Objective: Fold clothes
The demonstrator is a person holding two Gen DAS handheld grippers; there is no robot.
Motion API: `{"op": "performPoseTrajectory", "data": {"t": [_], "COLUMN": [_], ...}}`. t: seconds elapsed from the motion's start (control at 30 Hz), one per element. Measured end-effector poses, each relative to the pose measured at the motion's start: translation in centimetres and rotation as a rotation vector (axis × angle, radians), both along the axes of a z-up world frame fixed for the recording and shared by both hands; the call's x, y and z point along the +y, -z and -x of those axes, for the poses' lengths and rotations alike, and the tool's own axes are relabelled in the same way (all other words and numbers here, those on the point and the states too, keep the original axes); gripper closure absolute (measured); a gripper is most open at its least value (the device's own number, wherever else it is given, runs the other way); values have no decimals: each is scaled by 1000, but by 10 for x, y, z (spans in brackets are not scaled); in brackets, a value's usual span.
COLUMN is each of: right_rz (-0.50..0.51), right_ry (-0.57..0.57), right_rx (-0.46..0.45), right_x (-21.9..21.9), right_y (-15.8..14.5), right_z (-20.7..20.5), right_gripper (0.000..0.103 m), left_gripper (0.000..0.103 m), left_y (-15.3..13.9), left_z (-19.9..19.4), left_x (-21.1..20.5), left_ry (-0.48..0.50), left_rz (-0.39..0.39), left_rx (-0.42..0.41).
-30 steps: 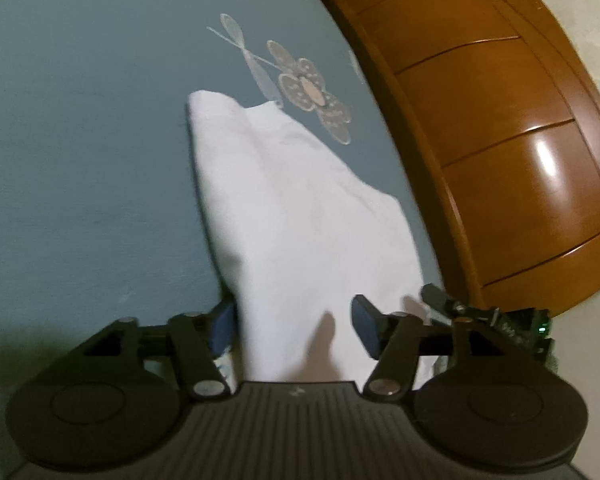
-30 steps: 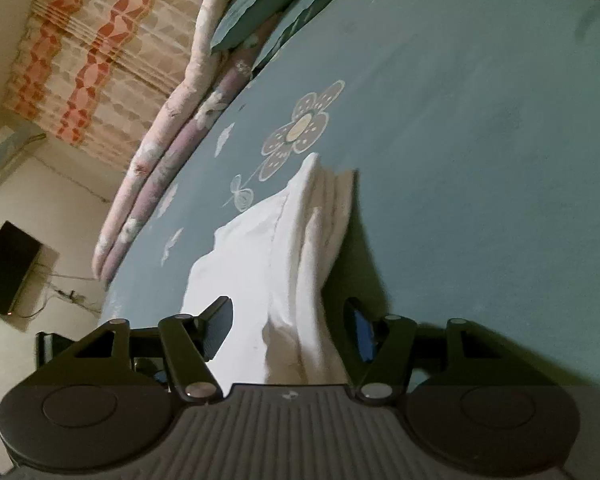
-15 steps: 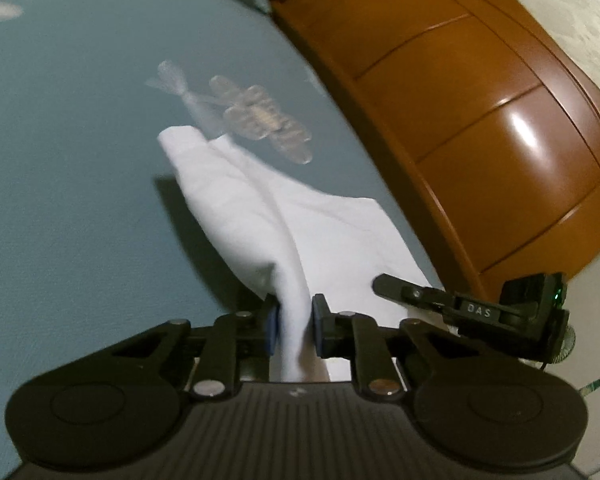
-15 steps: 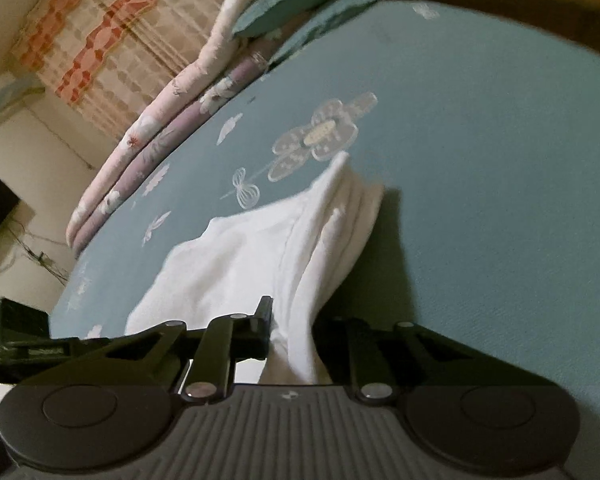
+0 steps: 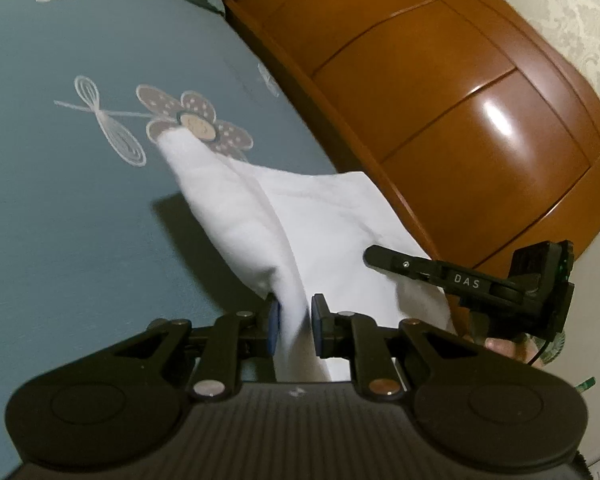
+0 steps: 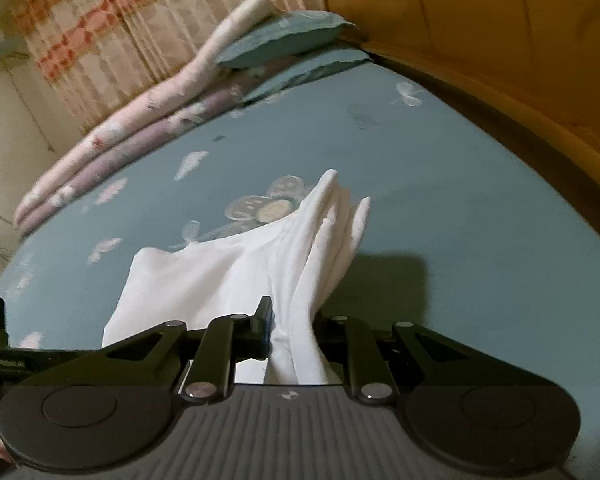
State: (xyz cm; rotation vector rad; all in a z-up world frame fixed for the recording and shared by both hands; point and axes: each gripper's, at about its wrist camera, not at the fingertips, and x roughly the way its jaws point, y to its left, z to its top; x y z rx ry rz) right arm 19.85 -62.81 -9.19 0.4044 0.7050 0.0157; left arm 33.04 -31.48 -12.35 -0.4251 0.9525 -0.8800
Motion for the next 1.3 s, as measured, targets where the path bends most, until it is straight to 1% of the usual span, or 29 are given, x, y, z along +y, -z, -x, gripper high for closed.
{"op": "performPoseTrajectory", "data": {"t": [0.07,0.1,0.13,0.17,0.23,0.27,0.3,0.33,0.4,0.43,0.47,0.5,0.57,0.6,0.63,0.67,0.7,0.77,0.83,0.9,0.93,0.97,1.0,1.07,1.1,1.13,1.17,1.23,1.3], "right_rz": [13,19,25,31,46,54,62,70,85,91,95,100,119,130,137,143,121,73,84,79,63,59,65,52,44,35,27,47,72], "right_ry": [56,87,117,147,166,174,181,189,176,148,119,88,76,81,91,102,117,148,169,163,150,144,144,159,168,176,185,199,212], "right_rx": [26,40,53,67,35,16,-4,-23,-55,-65,-66,-54,-12,11,26,39,33,19,4,-28,-46,-46,-33,-13,-4,5,14,5,-7], "right_x": [-9,-13,-18,-22,-23,-22,-22,-21,-17,-12,-7,-2,2,2,0,-2,-7,-13,-8,-1,3,6,9,6,4,2,0,4,10], "right_y": [8,12,16,20,15,12,9,6,0,-2,-2,1,13,21,28,35,38,38,30,21,19,19,22,32,37,41,46,42,36], "right_z": [3,5,7,9,20,26,32,37,43,41,38,34,25,19,17,16,19,27,35,48,55,60,64,69,72,74,76,81,85], "right_gripper": [75,69,66,65,63,63,63,63,66,71,74,75,75,77,83,85,89,89,84,84,84,84,84,84,89,96,98,97,89], "left_gripper": [88,85,82,80,72,70,65,59,57,54,52,48,48,48,48,48,46,46,47,42,39,39,39,38,38,38,38,37,35], "left_y": [3,5,6,3,-3,-9,-17,-23,-34,-37,-37,-35,-27,-20,-14,-7,-4,-7,-18,-29,-30,-31,-29,-16,-7,-2,-2,-7,-16], "left_z": [-1,-1,-2,-2,-2,-2,-2,-1,-4,-5,-5,-4,-2,-3,-3,-4,-4,-1,10,23,29,35,39,43,43,45,49,55,59], "left_x": [3,6,10,17,29,32,32,28,10,-1,-11,-20,-34,-41,-46,-49,-51,-49,-47,-46,-49,-53,-56,-65,-70,-72,-72,-71,-69], "left_ry": [-13,-18,-27,-40,-64,-70,-66,-55,-15,16,45,76,116,129,141,151,157,160,181,216,243,269,293,326,327,326,323,326,331], "left_rz": [-56,-83,-102,-111,-125,-127,-129,-130,-125,-118,-116,-119,-142,-166,-189,-209,-222,-232,-220,-201,-194,-188,-186,-204,-227,-242,-248,-259,-250], "left_rx": [2,6,4,-6,-32,-61,-98,-133,-193,-219,-238,-257,-280,-286,-289,-287,-286,-291,-314,-340,-345,-351,-345,-299,-272,-265,-285,-302,-326]}}
